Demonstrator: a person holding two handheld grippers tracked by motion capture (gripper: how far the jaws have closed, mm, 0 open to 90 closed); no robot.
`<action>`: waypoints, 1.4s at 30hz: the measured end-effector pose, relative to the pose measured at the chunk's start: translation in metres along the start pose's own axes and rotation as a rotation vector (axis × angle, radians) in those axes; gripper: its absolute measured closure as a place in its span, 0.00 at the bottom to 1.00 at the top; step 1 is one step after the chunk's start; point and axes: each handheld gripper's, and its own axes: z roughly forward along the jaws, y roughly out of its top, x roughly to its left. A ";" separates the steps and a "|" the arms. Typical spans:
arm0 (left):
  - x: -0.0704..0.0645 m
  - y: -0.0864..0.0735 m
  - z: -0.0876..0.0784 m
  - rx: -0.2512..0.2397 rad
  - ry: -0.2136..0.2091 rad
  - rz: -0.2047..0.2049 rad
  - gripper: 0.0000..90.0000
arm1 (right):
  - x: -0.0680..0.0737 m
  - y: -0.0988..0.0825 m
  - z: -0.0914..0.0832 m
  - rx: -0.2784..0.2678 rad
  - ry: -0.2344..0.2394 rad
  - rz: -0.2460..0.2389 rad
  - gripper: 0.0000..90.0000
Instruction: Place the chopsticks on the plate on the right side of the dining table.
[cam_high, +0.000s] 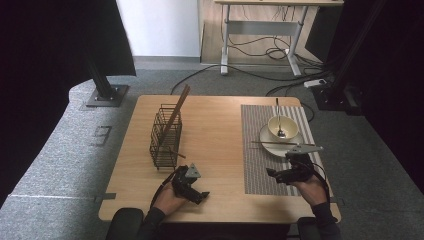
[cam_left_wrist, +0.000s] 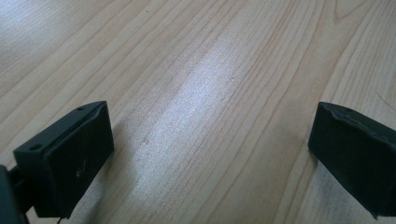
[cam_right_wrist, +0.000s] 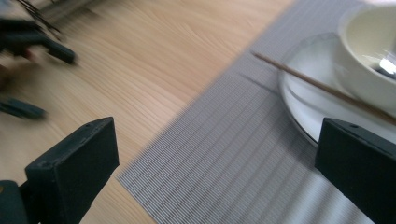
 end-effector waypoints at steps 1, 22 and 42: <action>0.000 0.000 0.000 0.001 0.000 0.000 0.00 | 0.003 0.003 0.002 -0.007 0.010 -0.008 0.00; 0.000 0.000 0.000 0.003 -0.002 -0.001 0.00 | 0.047 0.055 0.054 0.046 0.115 -0.123 0.00; -0.003 -0.001 -0.002 0.007 -0.004 0.007 0.00 | 0.092 0.104 0.091 0.042 0.222 -0.226 0.01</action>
